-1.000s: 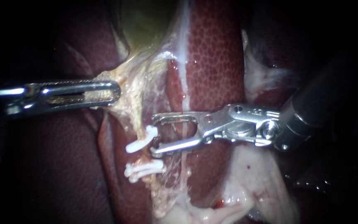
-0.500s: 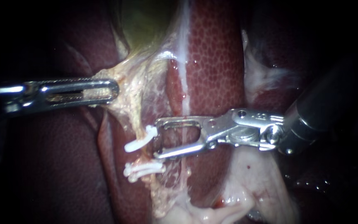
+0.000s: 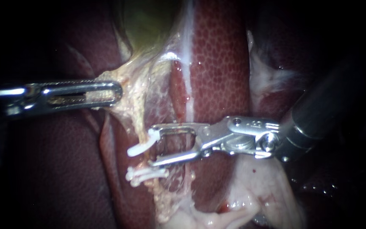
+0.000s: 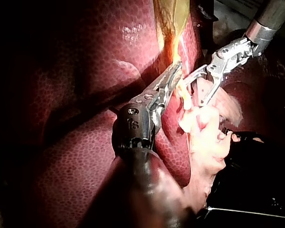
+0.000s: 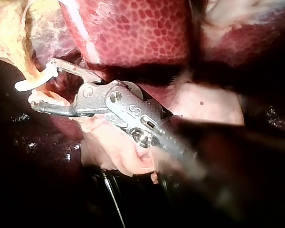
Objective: Going back third clip left tube
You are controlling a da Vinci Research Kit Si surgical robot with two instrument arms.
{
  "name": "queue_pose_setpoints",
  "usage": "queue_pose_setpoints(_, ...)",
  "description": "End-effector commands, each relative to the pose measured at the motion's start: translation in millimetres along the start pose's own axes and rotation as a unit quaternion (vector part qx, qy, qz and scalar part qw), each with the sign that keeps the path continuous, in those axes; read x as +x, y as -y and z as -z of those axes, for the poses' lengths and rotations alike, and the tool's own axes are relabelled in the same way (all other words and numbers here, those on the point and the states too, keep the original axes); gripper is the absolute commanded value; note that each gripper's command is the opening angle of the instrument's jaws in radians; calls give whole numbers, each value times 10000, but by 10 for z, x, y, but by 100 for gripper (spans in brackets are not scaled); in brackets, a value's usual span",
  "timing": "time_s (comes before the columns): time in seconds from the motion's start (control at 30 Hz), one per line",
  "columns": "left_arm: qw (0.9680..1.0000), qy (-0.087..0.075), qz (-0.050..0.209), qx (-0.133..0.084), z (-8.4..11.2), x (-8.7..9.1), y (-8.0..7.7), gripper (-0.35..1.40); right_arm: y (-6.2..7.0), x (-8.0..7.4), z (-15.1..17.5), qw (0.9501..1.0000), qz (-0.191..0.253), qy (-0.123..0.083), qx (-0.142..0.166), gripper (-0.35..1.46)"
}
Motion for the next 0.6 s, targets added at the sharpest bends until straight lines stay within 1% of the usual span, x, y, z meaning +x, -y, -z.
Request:
queue_pose_setpoints(0.03,10000,0,1,-3,0,0,0,-35,2,1,-1,10000,-6,-2,8,60)
queue_pose_setpoints(0.33,10000,2,2,-6,-1,0,0,-35,15,11,-12,10000,-53,-1,80,60)
queue_pose_setpoints(0.43,10000,3,2,-7,-2,0,1,-35,17,13,-17,9999,-50,0,111,60)
queue_pose_setpoints(0.6,10000,4,1,-10,-2,0,1,-35,15,13,-24,9999,-77,-1,111,60)
